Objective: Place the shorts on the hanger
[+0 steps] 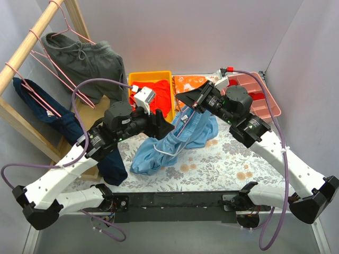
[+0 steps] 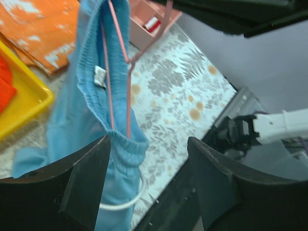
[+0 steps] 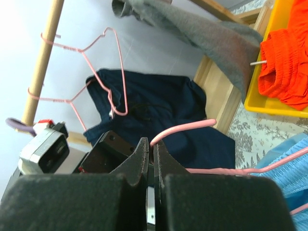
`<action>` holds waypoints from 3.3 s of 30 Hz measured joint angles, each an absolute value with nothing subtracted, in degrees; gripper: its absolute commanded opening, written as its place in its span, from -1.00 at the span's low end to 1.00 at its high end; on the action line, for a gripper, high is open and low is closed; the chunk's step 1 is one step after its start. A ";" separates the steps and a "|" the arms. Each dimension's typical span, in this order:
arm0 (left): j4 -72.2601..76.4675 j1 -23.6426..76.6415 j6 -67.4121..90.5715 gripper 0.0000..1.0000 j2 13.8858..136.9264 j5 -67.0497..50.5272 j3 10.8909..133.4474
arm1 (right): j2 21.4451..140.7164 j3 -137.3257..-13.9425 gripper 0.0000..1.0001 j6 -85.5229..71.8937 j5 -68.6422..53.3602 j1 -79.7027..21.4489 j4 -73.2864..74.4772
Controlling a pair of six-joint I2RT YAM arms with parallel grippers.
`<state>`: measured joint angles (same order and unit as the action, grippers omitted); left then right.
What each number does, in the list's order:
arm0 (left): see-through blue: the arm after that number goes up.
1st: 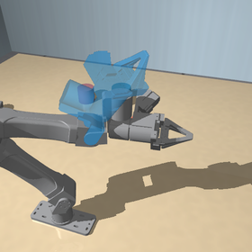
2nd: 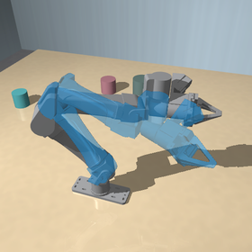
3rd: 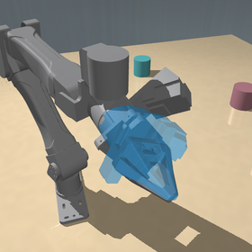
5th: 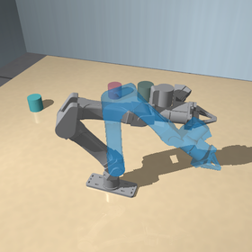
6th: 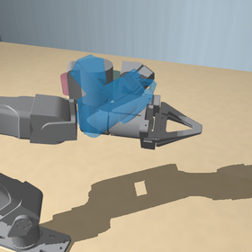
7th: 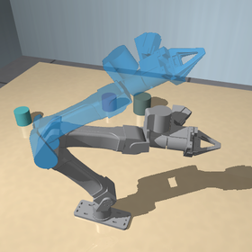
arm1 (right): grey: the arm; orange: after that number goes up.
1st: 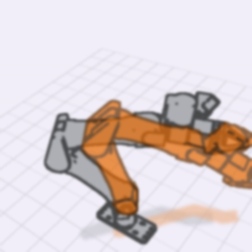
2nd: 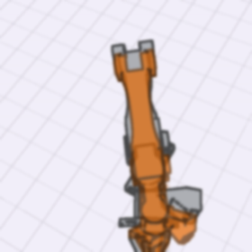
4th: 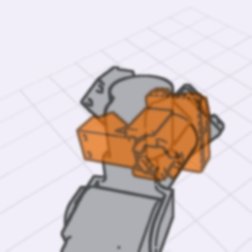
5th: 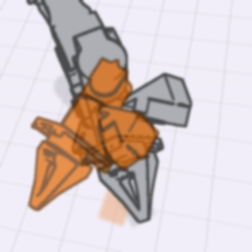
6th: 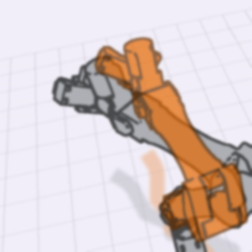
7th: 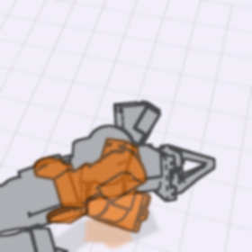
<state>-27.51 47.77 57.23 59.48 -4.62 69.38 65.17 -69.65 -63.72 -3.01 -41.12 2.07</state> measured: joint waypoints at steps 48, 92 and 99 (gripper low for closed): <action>2.07 48.95 84.16 -0.09 57.23 -24.18 50.11 | 73.49 -92.92 -0.97 -61.36 -29.17 -40.88 9.32; 14.11 50.00 94.06 -1.00 53.45 -20.14 42.74 | 65.67 -81.45 0.60 -57.39 -27.11 -39.88 0.69; 10.83 50.00 94.37 -1.00 53.63 -19.20 45.19 | 64.36 -84.68 0.72 -46.04 -14.24 -39.88 13.76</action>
<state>10.83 50.00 94.37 53.63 -19.20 45.19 64.36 -84.68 -46.04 -14.24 -39.88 13.76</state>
